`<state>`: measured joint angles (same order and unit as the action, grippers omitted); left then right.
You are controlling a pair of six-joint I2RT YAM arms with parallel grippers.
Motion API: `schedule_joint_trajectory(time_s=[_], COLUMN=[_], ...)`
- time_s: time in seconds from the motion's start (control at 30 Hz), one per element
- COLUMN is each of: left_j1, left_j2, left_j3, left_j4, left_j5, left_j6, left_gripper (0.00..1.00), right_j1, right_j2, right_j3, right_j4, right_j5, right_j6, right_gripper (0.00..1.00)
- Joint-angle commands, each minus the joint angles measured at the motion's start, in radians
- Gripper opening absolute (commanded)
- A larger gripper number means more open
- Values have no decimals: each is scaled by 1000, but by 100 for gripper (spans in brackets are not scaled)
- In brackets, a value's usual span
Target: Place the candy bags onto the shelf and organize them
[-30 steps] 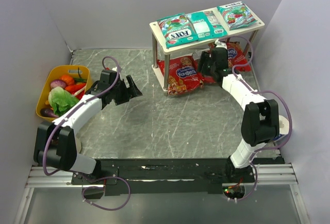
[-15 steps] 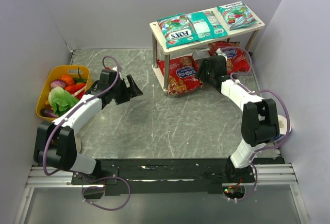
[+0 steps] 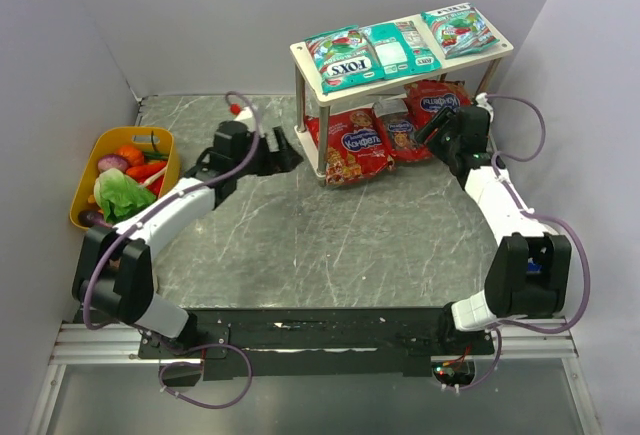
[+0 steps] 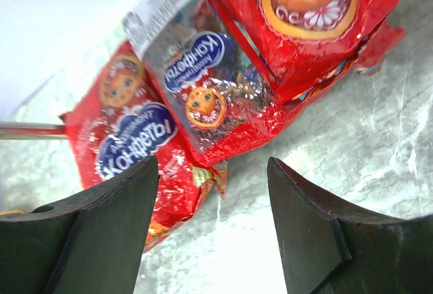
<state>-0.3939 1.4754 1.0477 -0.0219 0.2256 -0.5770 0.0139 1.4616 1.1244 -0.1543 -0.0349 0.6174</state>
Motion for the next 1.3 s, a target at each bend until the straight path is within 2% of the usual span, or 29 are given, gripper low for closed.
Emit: schedule_joint_trajectory(time_s=[0.0,0.1,0.2,0.47,0.63,0.67,0.8,0.93,0.97,1.03,1.13,1.17,1.23,1.27], left_j1=[-109,-151,-177,-240,-270,-273,-290,-298,-298,-303,-306,-306,-306,-306], left_j2=[25,57,107,209,267,276,304,307,307,306,296,289,278,269], left_j3=[40,25,47,115,162,172,176,160,160,158,143,138,126,123], left_j4=[279,429,493,603,652,652,698,726,725,708,698,694,688,682], left_j5=[-204,-278,-298,-353,-463,-535,-662,-690,-695,-707,-718,-720,-721,-724], left_j6=[132,173,210,295,313,312,310,309,307,299,295,292,293,293], left_gripper=[94,94,92,86,80,76,64,46,37,25,16,10,3,1], right_j1=[-9,-48,-69,-114,-121,-123,-135,-156,-161,-178,-192,-198,-203,-210], right_j2=[-50,-56,-61,-37,-11,-7,2,9,13,20,29,31,42,46], right_j3=[6,12,15,49,67,69,80,92,95,104,106,109,121,126], right_j4=[-40,-54,-56,-73,-77,-74,-74,-68,-70,-68,-54,-53,-56,-56], right_j5=[-33,-49,-66,-85,-97,-99,-99,-95,-99,-96,-100,-102,-94,-89], right_j6=[21,18,9,-11,-16,-16,-18,-11,-8,2,25,28,36,36], right_gripper=[72,72,72,72,72,72,71,71,71,71,71,70,70,70])
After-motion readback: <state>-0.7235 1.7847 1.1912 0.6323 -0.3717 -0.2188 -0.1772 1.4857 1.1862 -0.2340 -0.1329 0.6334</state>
